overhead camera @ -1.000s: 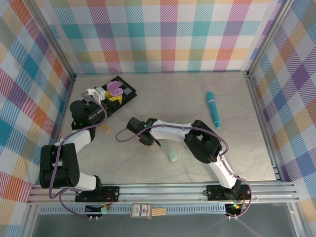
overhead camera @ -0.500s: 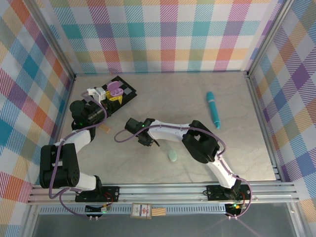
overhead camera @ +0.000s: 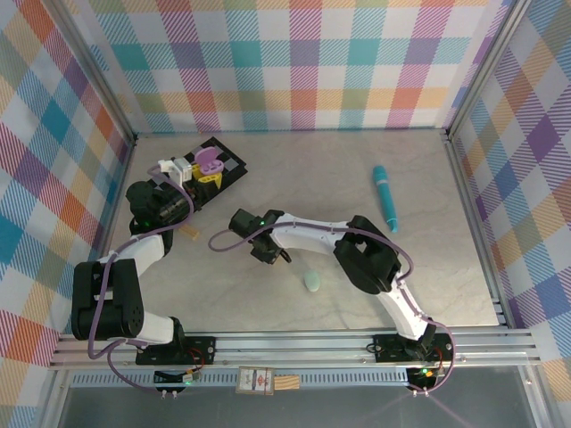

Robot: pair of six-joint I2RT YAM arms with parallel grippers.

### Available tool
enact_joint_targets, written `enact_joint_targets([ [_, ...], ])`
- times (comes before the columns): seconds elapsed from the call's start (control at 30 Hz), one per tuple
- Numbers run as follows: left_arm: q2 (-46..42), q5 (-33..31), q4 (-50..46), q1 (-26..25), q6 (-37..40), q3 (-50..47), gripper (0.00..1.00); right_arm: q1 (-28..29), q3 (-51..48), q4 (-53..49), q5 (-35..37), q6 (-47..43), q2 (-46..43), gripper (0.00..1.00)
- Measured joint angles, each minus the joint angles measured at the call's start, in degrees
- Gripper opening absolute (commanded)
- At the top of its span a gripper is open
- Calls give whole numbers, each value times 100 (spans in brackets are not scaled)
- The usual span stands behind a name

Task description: Insert wireless bluetooth earbuds into charging case

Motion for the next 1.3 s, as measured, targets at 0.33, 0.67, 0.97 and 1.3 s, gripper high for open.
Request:
enact_joint_targets([
  [0.33,42,-214,31,-476,142,0,22,-831,-1213,439,-977,649,-1676,22],
  [0.67,103,-675,177,-1187,466,-195,22,-1794,-2044,1202,-2614,1460,-2874,23],
  [0.97,249,-1414,179,-2065,986,-291,22,-2087,-2114,1930,-3888,2028,-3639,23],
  [1.3,717,-1928,177,-2787,1427,-269,22,-2094,-2114,2662,-4765,2424,-3827,23],
])
